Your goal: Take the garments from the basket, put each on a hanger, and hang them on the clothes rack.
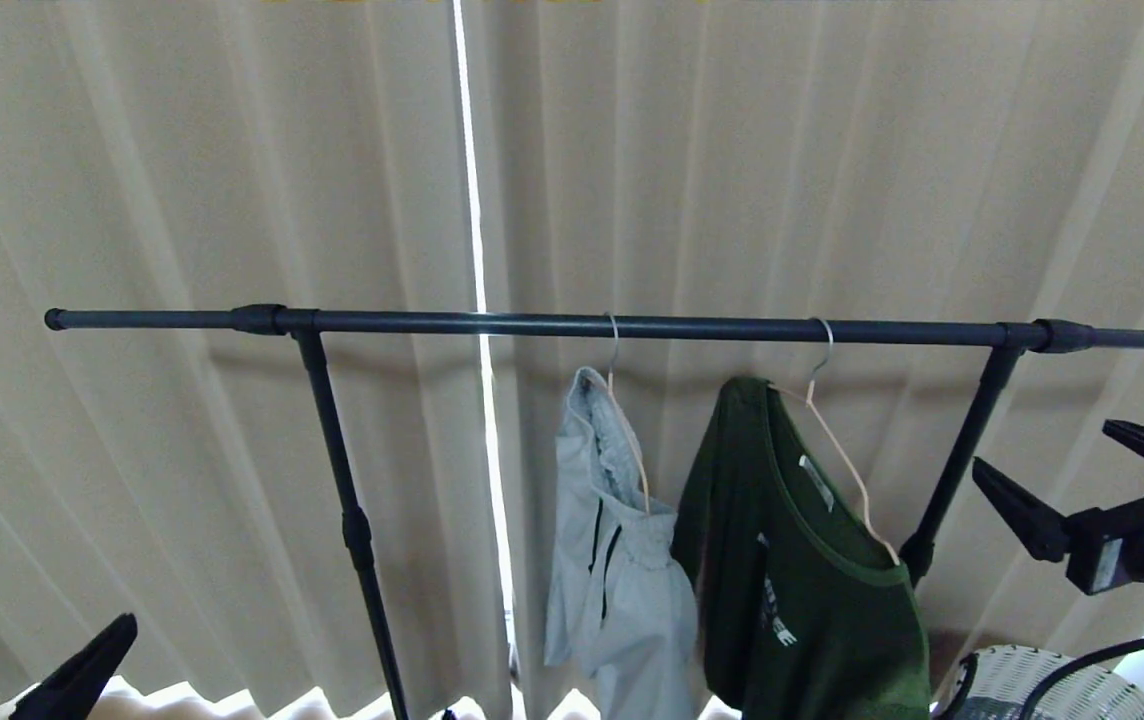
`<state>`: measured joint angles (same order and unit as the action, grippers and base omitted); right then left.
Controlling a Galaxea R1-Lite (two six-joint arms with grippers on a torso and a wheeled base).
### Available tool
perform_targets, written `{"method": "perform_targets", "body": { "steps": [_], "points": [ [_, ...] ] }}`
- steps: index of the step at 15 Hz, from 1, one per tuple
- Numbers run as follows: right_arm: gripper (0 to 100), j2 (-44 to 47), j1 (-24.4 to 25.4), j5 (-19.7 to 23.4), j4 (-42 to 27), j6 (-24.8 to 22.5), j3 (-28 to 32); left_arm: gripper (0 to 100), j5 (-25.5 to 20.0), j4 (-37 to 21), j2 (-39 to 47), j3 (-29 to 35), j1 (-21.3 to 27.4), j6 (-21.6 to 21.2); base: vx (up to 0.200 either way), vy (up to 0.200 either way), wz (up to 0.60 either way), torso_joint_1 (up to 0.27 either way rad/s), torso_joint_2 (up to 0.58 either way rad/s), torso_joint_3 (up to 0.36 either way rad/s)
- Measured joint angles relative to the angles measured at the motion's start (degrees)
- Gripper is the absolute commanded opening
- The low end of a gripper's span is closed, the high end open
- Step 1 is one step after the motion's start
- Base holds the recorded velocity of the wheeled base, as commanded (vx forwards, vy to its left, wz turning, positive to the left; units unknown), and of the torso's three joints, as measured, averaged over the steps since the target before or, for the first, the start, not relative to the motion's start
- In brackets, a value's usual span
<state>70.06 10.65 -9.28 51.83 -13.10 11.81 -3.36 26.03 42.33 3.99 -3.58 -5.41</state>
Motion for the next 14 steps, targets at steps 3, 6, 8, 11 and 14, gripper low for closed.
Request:
{"method": "perform_targets", "body": {
  "steps": [3,6,8,11,14],
  "points": [
    [100,-8.2,-4.3,0.0,-10.6,0.1,-1.9,100,-0.2,-17.7,-14.6,0.8,-0.5,0.3,0.0,0.0,0.0,0.0,0.0,0.0],
    [100,-17.3,-9.8,0.1,-26.6,0.2,-2.3,100,-1.1,-29.3,-28.3,0.9,3.4,-1.8,0.0,0.0,0.0,0.0,0.0,0.0],
    [100,-24.1,-13.1,0.1,-37.0,0.7,-2.4,100,-1.6,-32.0,-33.7,-0.2,5.5,-3.4,0.0,0.0,0.0,0.0,0.0,0.0],
    [100,-36.8,-15.9,0.1,-52.2,2.6,-2.5,100,-1.5,-31.8,-37.1,-1.5,6.1,0.4,0.0,0.0,0.0,0.0,0.0,0.0],
    [100,-50.7,-16.8,0.2,-63.2,5.2,-2.5,100,-1.2,-31.4,-38.9,-1.9,5.0,2.2,0.0,0.0,0.0,0.0,0.0,0.0]
  ]
}}
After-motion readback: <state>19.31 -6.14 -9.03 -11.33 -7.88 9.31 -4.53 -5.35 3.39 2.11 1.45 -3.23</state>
